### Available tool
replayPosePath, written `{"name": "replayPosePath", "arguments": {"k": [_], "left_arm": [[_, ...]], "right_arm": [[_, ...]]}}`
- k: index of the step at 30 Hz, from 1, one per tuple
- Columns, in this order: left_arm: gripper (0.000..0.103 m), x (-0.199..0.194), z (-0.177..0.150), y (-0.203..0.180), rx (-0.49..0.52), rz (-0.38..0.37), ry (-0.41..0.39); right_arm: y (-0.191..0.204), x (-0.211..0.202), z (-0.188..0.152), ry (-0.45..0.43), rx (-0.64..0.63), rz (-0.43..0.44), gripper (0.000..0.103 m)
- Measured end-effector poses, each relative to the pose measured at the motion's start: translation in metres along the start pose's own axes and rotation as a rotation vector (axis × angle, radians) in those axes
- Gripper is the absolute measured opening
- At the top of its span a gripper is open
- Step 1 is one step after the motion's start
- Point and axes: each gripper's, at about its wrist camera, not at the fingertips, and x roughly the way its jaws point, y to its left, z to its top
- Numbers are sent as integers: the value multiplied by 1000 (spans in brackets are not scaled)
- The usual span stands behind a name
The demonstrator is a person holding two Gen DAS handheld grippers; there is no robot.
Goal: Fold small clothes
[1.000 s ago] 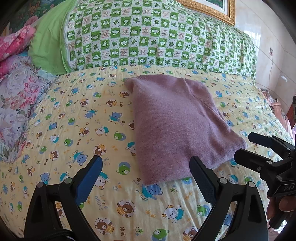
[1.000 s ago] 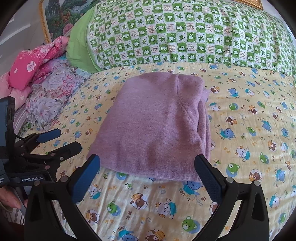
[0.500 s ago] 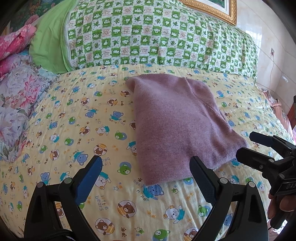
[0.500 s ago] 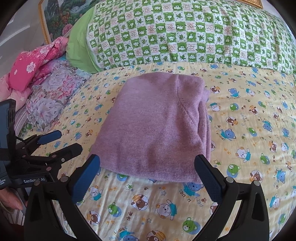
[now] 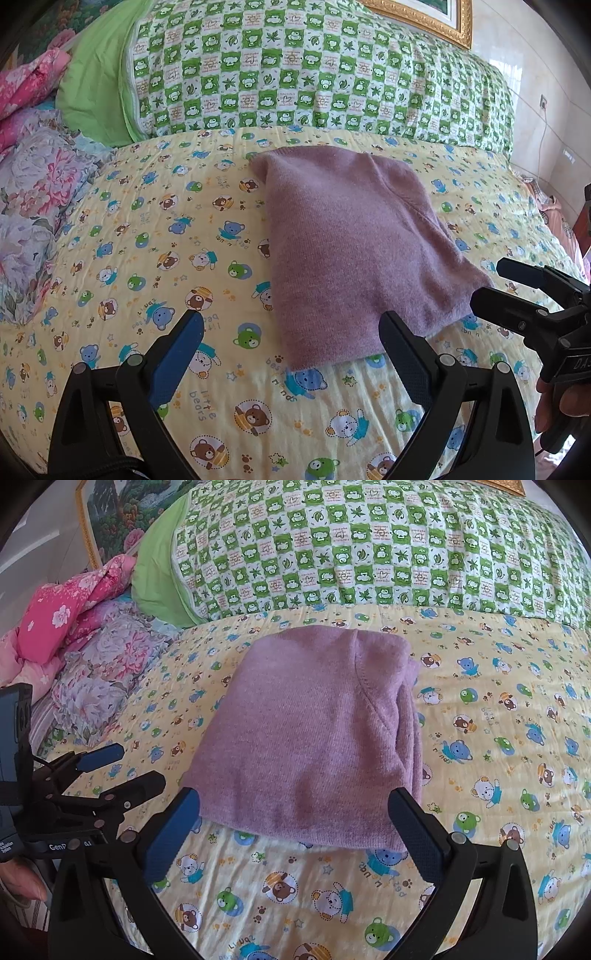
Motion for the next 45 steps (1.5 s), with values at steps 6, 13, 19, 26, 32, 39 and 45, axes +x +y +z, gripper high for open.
{"name": "replayPosePath", "arguments": {"k": [6,13,19,26,32,39,45], "left_arm": [[96,2,1,-1,2,-4,7],[96,2,4,-2,2,-10,8],[96,3,6,-3,4,-12,7],[96,3,7,-2,4,-12,6],[96,3,10,-1,1,-12,5],[96,4,13,-1,-5,-7,10],[96,4,13,-2,-3,-9,11]], "right_arm": [[-1,0,3,0,1,2,102],[-2,-1,6,-6,6,2,102],[0,-2,9,-10,8,1,102],[3,-1,11,-13,6,5,102],[3,0,12,-13,6,8,102],[2,0,13,-13,10,6,102],[2,0,13,-17,15,6,102]]}}
